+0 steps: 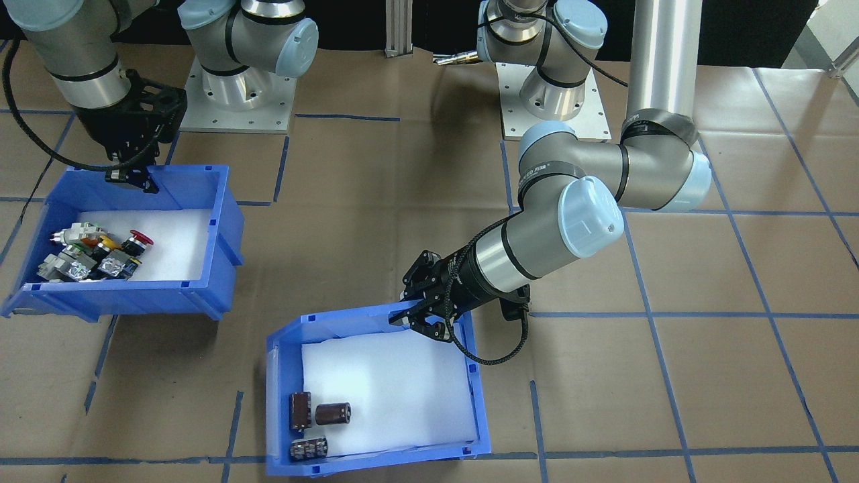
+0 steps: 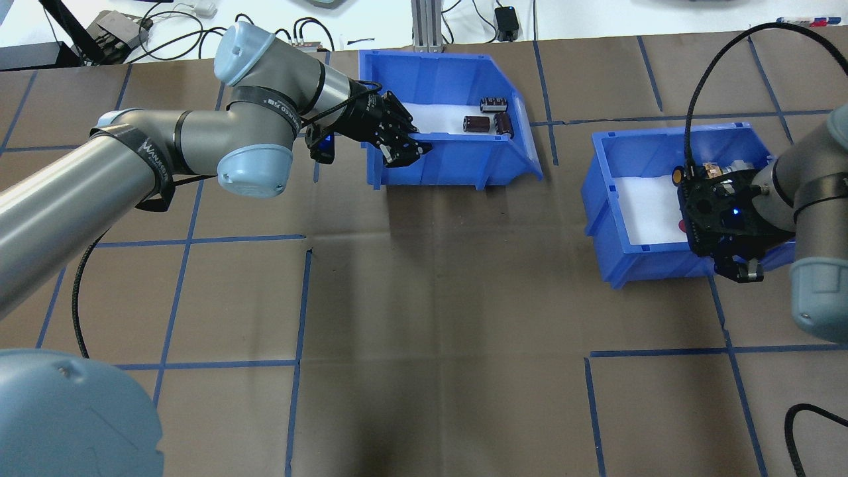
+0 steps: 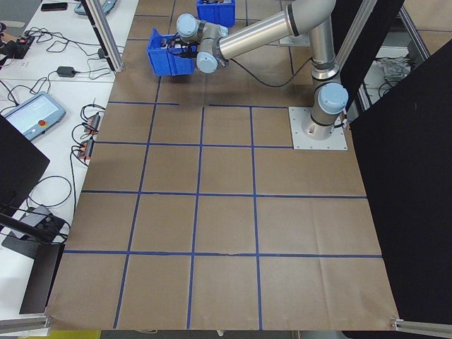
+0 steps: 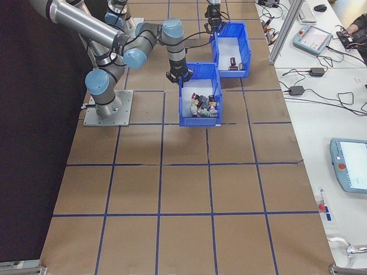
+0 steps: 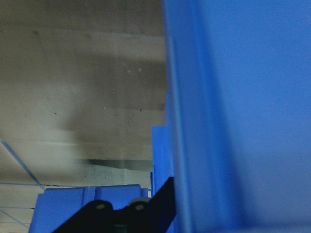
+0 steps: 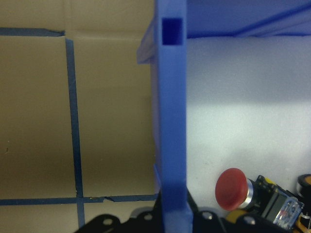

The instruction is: Place battery box in front

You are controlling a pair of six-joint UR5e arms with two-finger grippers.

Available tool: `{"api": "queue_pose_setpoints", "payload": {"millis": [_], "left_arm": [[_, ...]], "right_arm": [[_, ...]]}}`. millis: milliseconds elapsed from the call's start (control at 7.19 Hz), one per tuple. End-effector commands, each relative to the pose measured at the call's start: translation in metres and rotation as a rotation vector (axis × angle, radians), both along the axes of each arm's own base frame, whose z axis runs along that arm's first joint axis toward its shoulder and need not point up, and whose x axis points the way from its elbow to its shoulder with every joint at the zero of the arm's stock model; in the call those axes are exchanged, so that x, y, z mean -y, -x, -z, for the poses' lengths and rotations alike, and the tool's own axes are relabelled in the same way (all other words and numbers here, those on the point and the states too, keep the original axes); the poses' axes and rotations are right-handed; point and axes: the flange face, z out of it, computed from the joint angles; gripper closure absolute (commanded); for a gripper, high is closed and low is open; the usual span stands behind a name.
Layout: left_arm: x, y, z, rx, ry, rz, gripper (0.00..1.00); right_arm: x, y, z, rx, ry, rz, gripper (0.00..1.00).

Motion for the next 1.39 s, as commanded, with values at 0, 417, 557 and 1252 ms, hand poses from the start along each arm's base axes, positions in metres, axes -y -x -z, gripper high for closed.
{"api": "queue_pose_setpoints", "payload": {"millis": [0,417,557,1252], "left_arm": [[0.003,-0.001,0.007,0.009,0.001,-0.009,0.48],[-0.007,-0.016,-0.028,0.137,0.063,-0.041,0.25],[-0.019,-0.020,-0.049,0.189,0.109,-0.014,0.26],[-0.047,-0.095,-0.098,0.518,0.309,0.619,0.17]], "right_arm": [[-0.016,-0.005,0.006,0.000,-0.001,0.007,1.00],[-0.060,-0.027,0.014,0.023,0.015,0.090,1.00],[-0.083,-0.037,0.029,0.030,0.007,0.082,1.00],[-0.101,-0.094,0.032,0.065,-0.018,0.011,1.00]]}}
